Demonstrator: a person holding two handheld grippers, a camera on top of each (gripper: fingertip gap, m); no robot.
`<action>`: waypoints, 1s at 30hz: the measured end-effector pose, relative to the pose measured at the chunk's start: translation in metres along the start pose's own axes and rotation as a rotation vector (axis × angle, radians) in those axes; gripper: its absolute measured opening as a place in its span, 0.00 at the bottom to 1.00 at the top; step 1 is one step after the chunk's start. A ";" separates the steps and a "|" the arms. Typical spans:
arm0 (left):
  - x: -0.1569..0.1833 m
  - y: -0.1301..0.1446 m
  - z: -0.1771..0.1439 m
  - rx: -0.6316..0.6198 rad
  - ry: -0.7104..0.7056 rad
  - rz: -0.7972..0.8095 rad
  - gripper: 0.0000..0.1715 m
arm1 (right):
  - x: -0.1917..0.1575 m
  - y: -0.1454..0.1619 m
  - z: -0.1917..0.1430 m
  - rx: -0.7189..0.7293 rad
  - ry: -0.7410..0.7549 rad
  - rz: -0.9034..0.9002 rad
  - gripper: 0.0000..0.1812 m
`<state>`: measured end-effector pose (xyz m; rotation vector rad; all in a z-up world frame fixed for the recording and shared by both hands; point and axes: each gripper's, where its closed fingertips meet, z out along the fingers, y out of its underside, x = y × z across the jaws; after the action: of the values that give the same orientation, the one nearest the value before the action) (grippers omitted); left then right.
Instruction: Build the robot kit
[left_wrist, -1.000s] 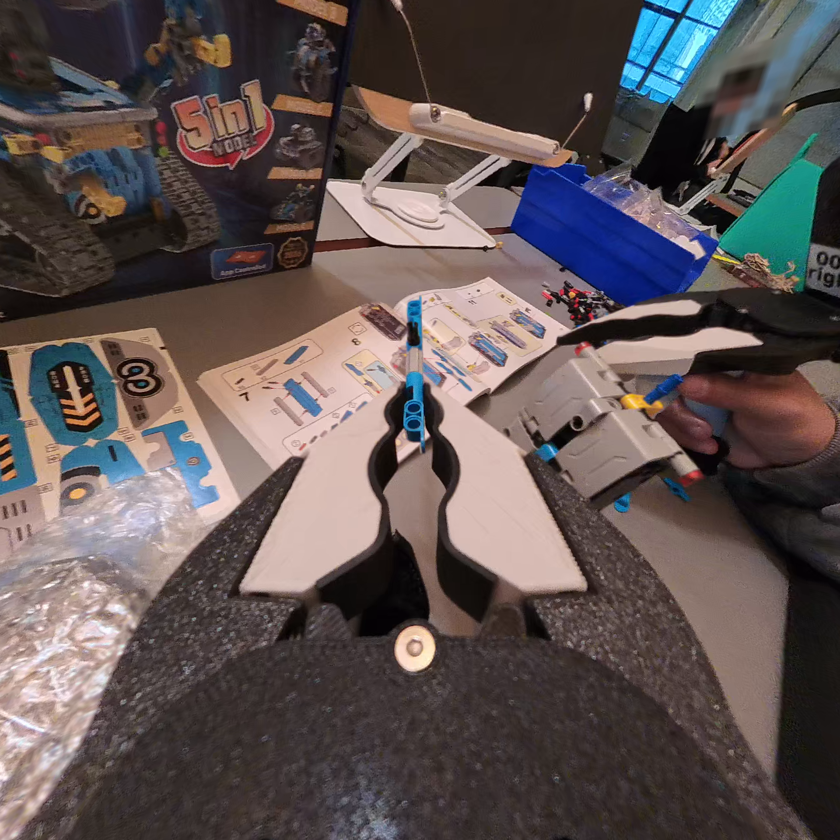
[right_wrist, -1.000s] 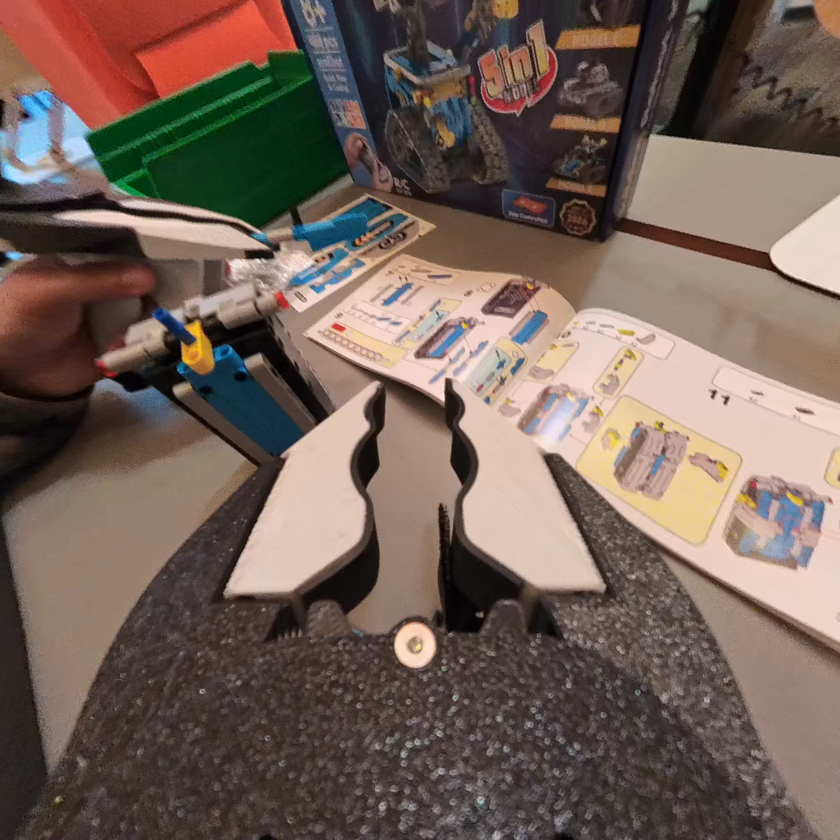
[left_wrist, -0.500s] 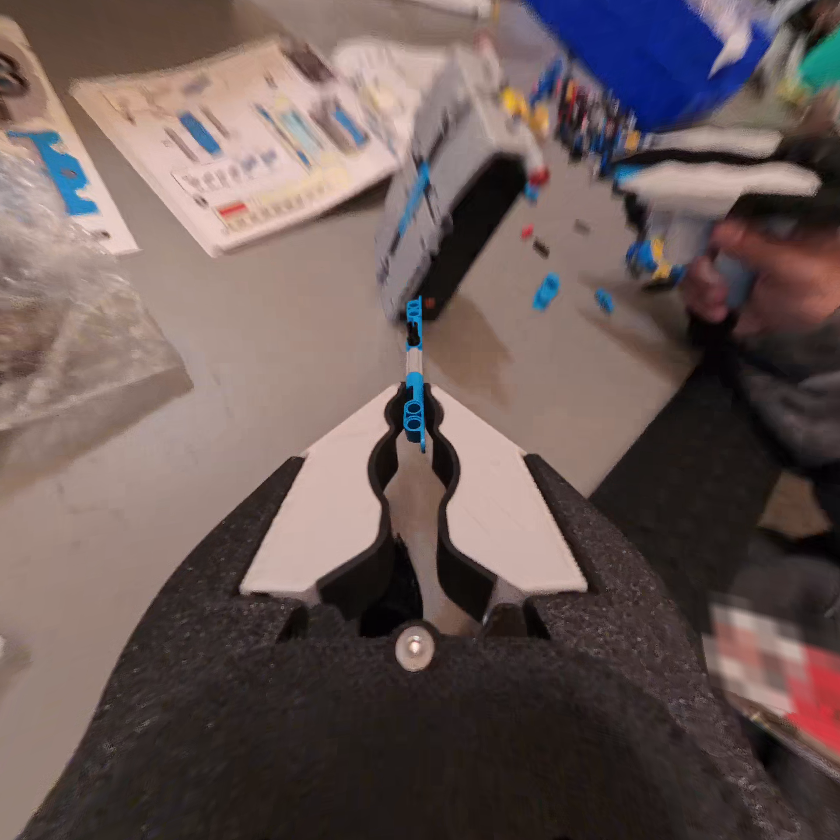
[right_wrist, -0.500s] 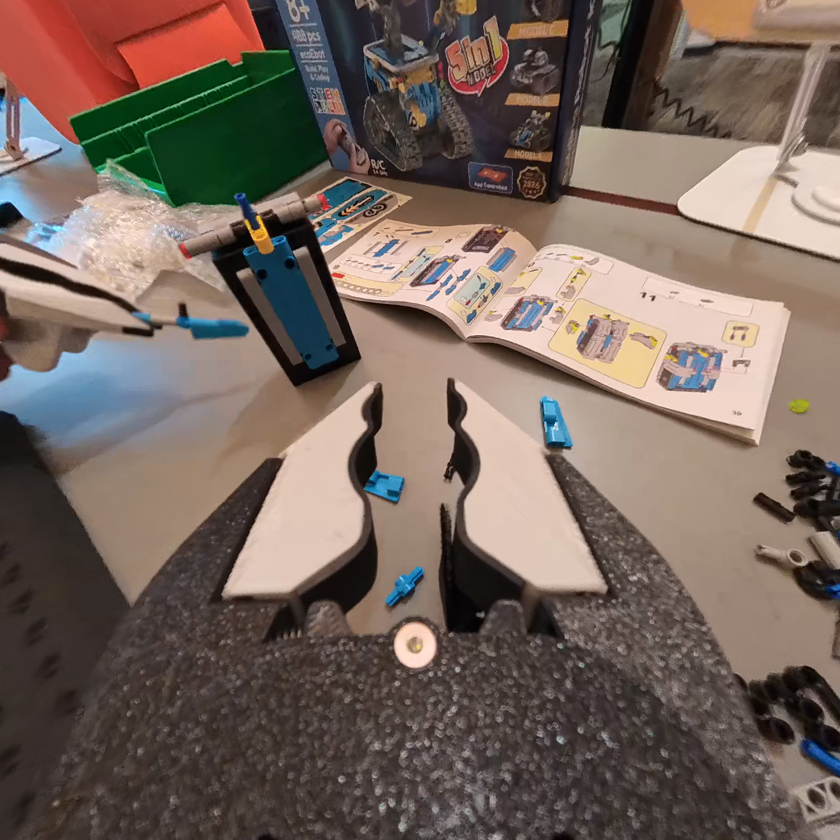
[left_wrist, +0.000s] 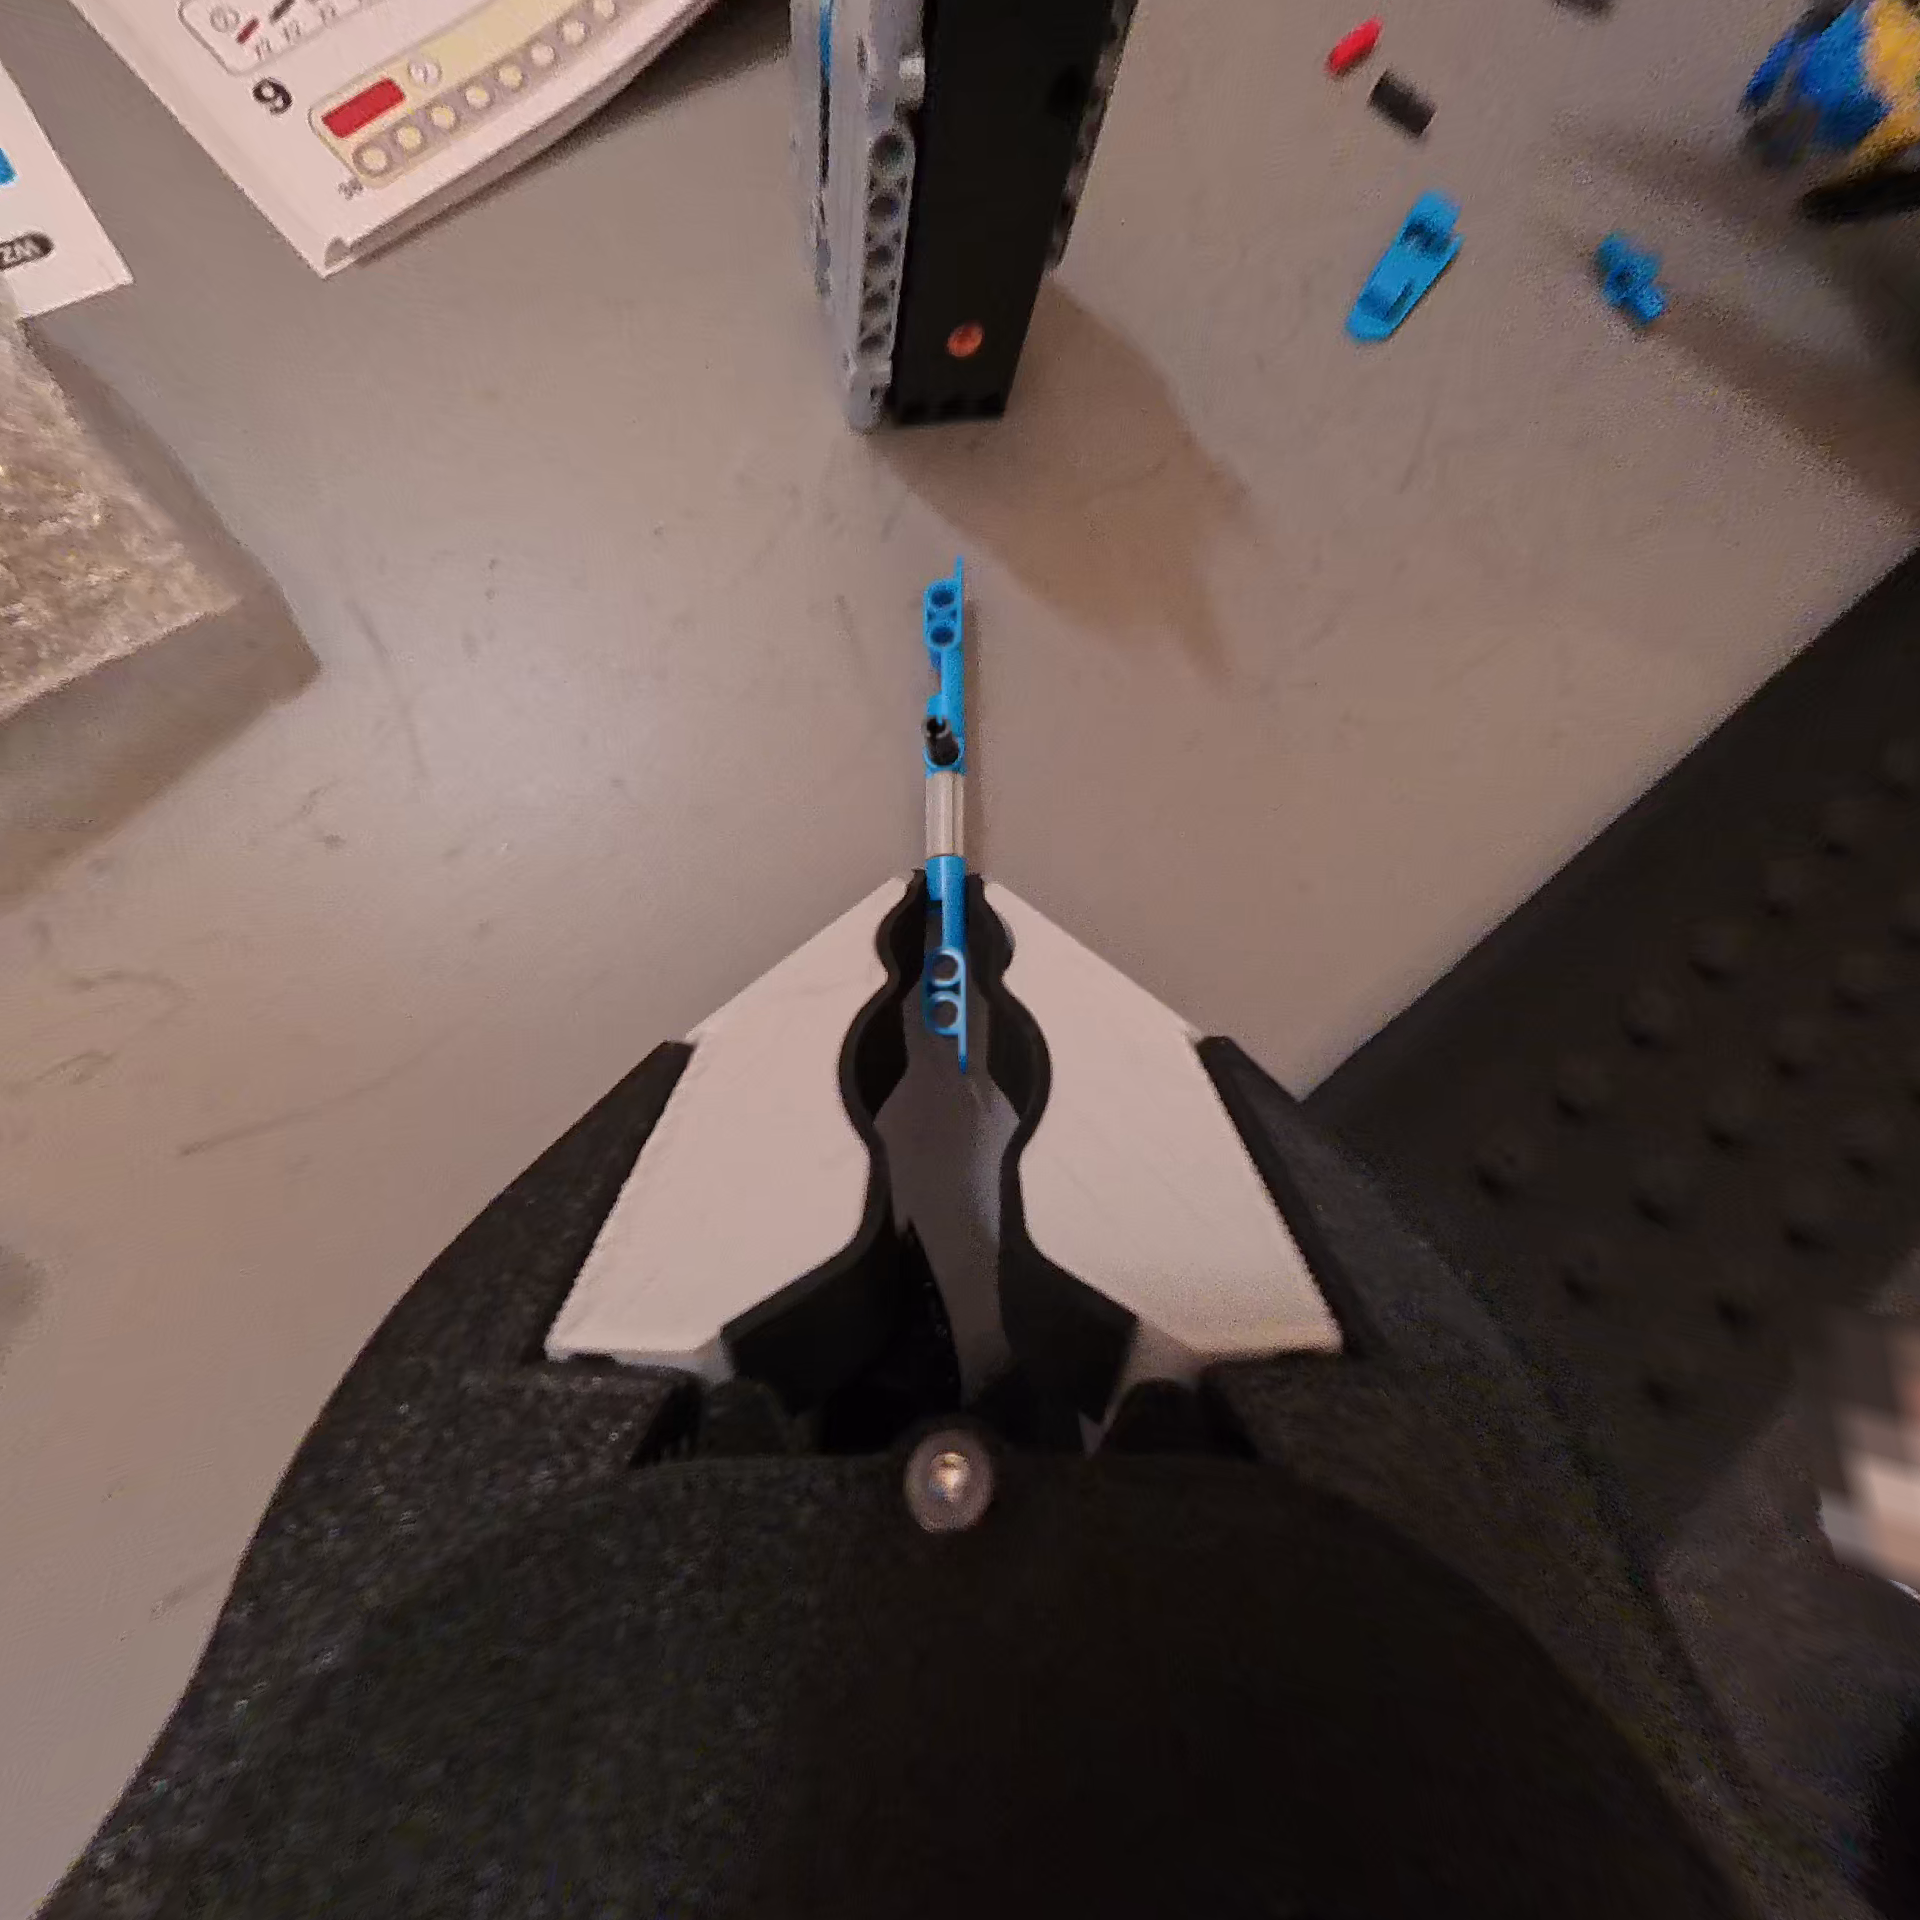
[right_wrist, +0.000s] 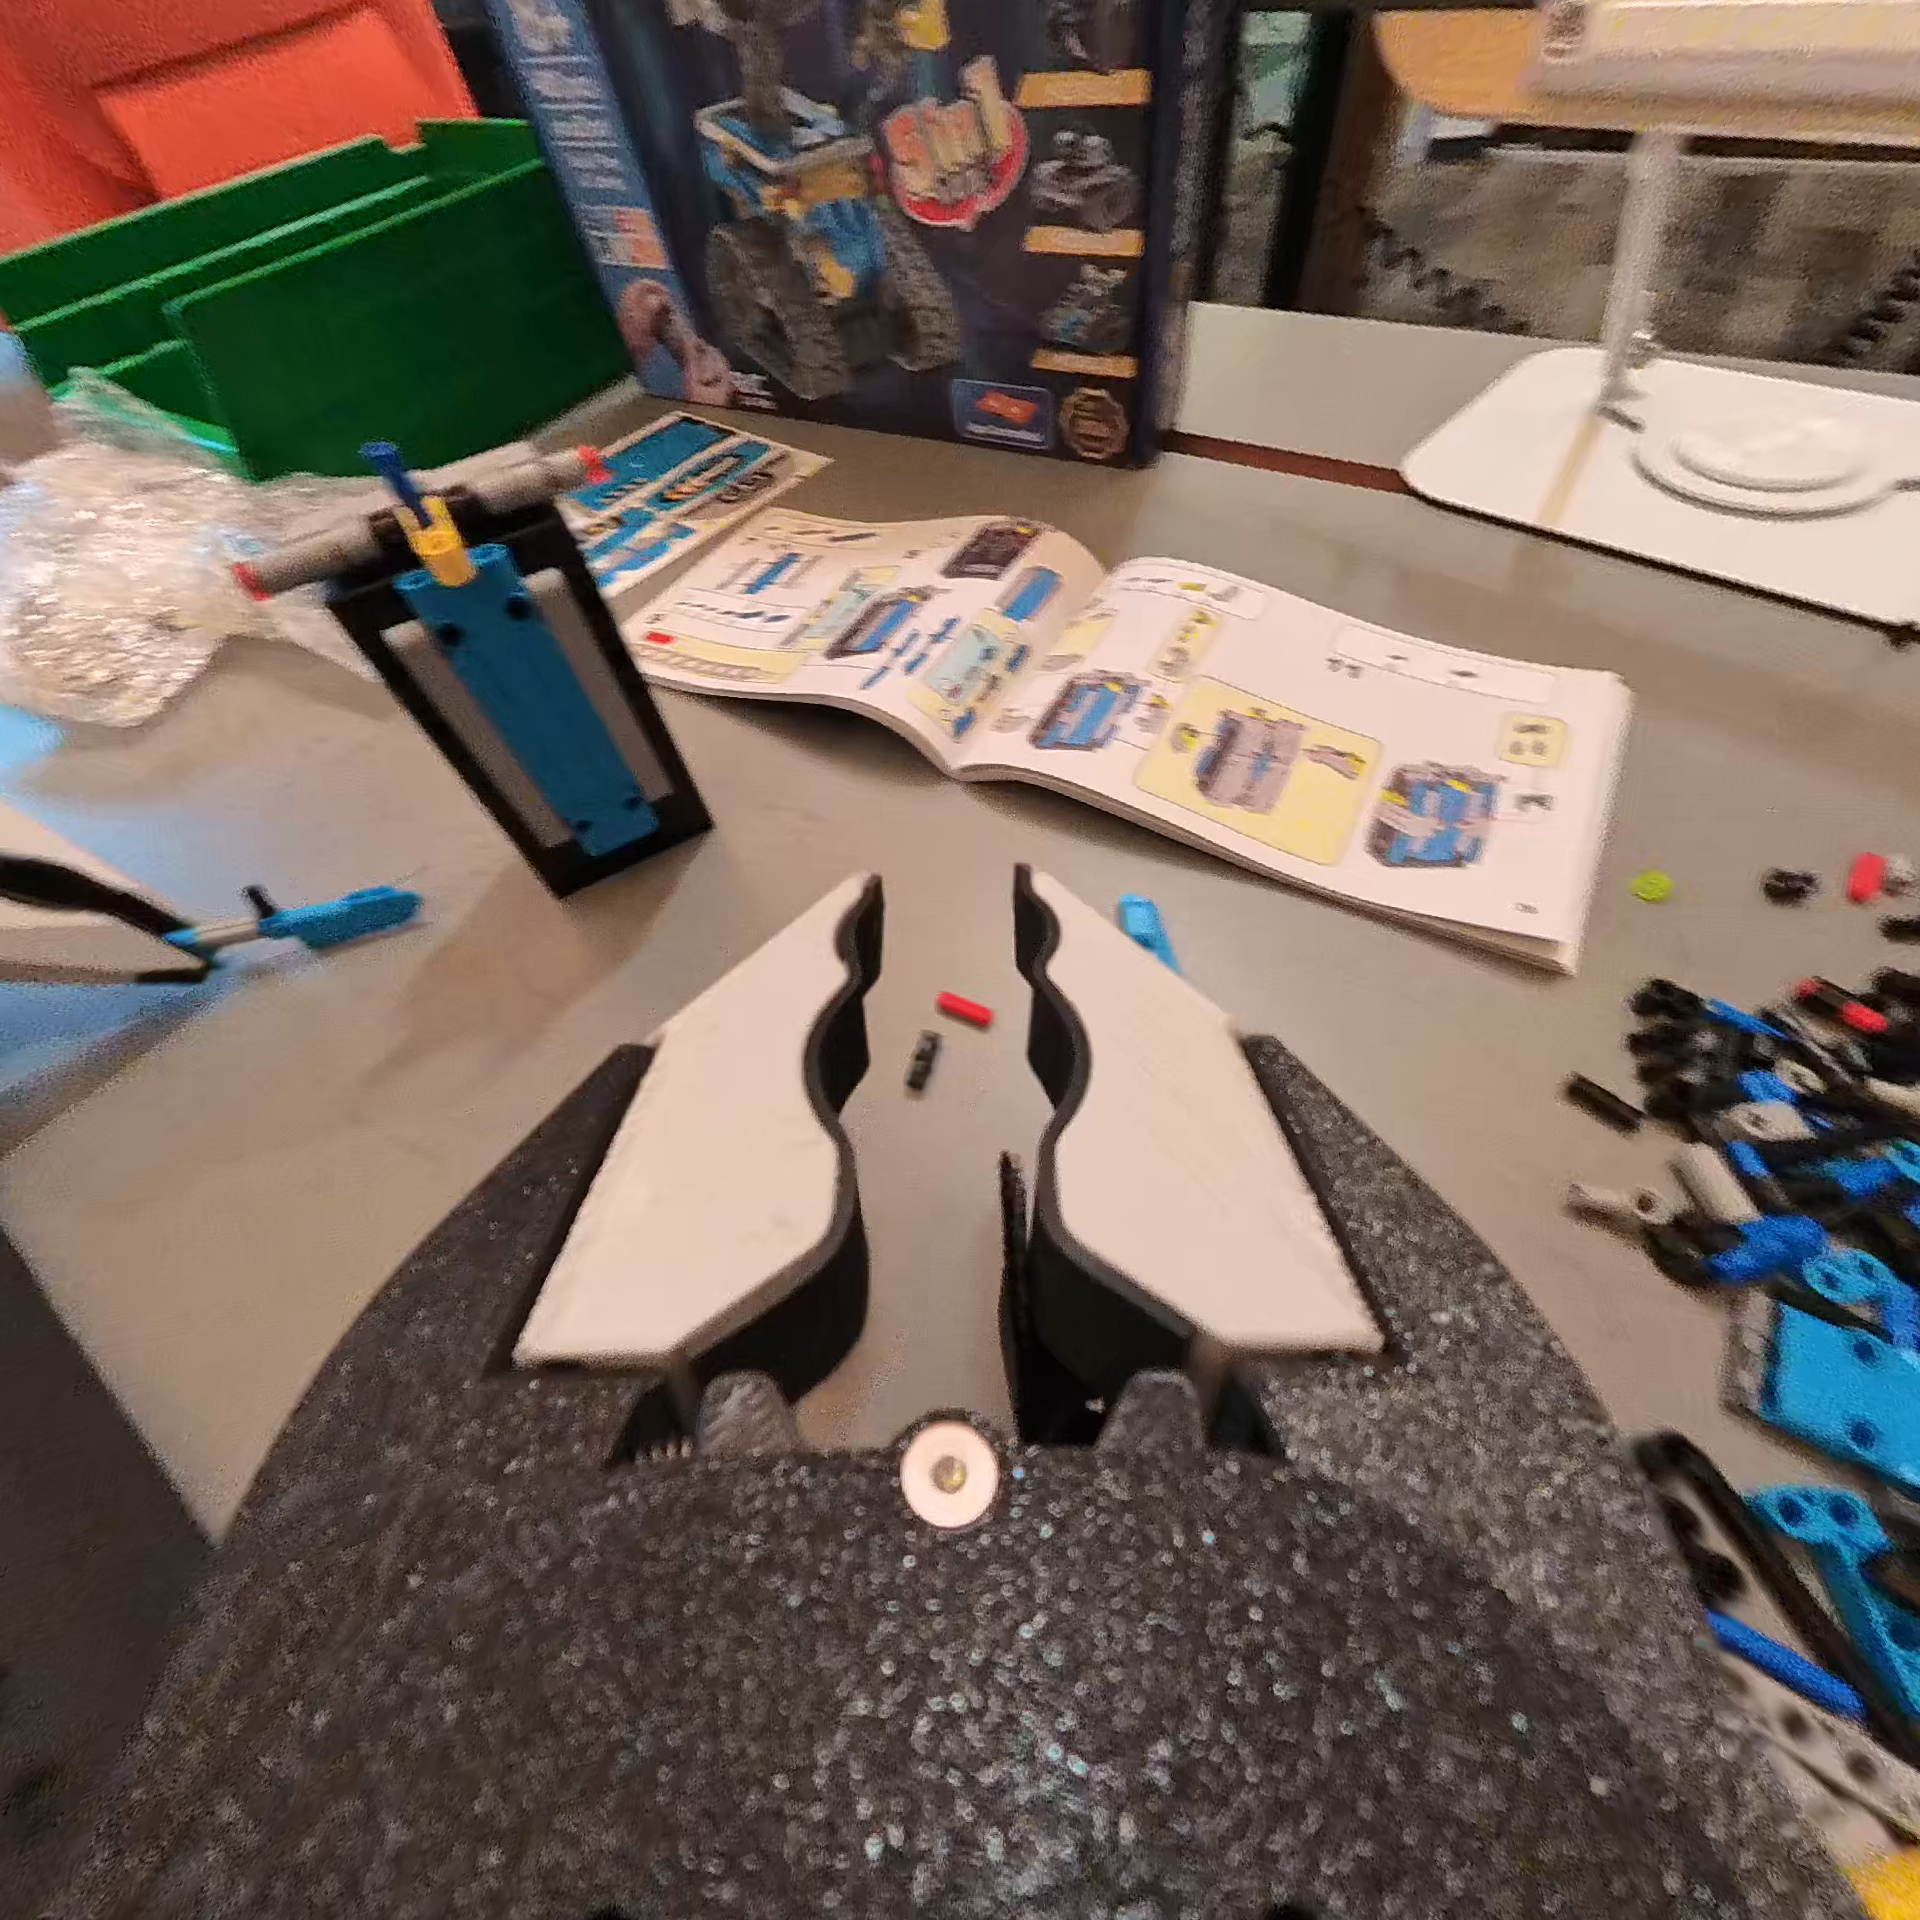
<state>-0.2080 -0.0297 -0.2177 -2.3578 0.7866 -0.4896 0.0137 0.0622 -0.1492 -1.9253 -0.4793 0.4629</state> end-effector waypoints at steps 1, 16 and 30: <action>0.000 0.003 0.002 -0.018 -0.008 0.012 0.04 | 0.008 0.001 -0.002 -0.004 0.028 0.013 0.13; 0.005 0.003 -0.001 -0.006 0.010 0.021 0.16 | 0.033 0.042 0.006 -0.292 0.034 -0.037 0.13; -0.011 -0.025 -0.037 0.276 -0.151 0.025 0.17 | -0.027 0.076 -0.053 -0.397 -0.226 -0.153 0.14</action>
<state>-0.2243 -0.0218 -0.1757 -2.0987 0.6343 -0.3777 0.0274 -0.0206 -0.1968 -2.2026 -0.9149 0.5163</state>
